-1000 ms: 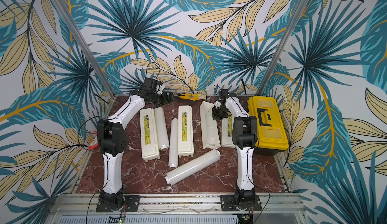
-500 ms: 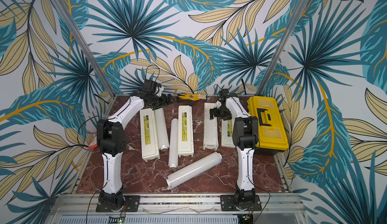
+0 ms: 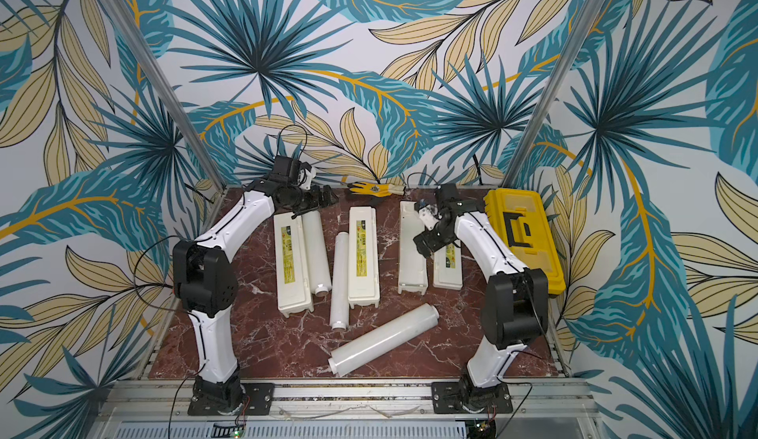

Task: Put plastic wrap rolls into dispensers
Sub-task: Place the plastic wrap cutting box at the center of the board, then pick up the plastic wrap from the center of the board.

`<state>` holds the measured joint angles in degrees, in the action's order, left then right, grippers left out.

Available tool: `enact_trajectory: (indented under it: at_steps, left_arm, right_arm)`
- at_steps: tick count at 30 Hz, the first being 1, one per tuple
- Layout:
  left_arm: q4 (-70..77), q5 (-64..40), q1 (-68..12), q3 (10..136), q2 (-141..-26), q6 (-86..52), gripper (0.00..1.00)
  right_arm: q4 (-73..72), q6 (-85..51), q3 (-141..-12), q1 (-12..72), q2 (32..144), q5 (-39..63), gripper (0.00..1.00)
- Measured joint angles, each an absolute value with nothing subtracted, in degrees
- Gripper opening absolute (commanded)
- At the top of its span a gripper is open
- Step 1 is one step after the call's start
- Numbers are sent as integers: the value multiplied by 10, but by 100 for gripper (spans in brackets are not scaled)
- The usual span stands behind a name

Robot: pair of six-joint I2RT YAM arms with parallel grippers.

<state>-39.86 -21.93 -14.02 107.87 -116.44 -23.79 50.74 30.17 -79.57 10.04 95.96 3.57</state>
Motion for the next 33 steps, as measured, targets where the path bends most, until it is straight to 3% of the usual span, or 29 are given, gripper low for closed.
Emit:
enact_trajectory:
  at_steps: [9, 15, 19, 33]
  left_arm:
    - [-398, -272, -129, 1060, -1165, -212, 99]
    - [-399, -291, -128, 1038, -1165, -201, 99]
    - [-399, -298, -128, 1025, -1165, -199, 100]
    - [-399, -286, -128, 988, -1147, -198, 99]
  right_arm:
    - [567, 509, -616, 164, 736, 136, 99]
    - [583, 609, -519, 248, 653, 158, 99]
    - [546, 635, -461, 278, 651, 138, 99]
    - [427, 669, -437, 355, 750, 116, 99]
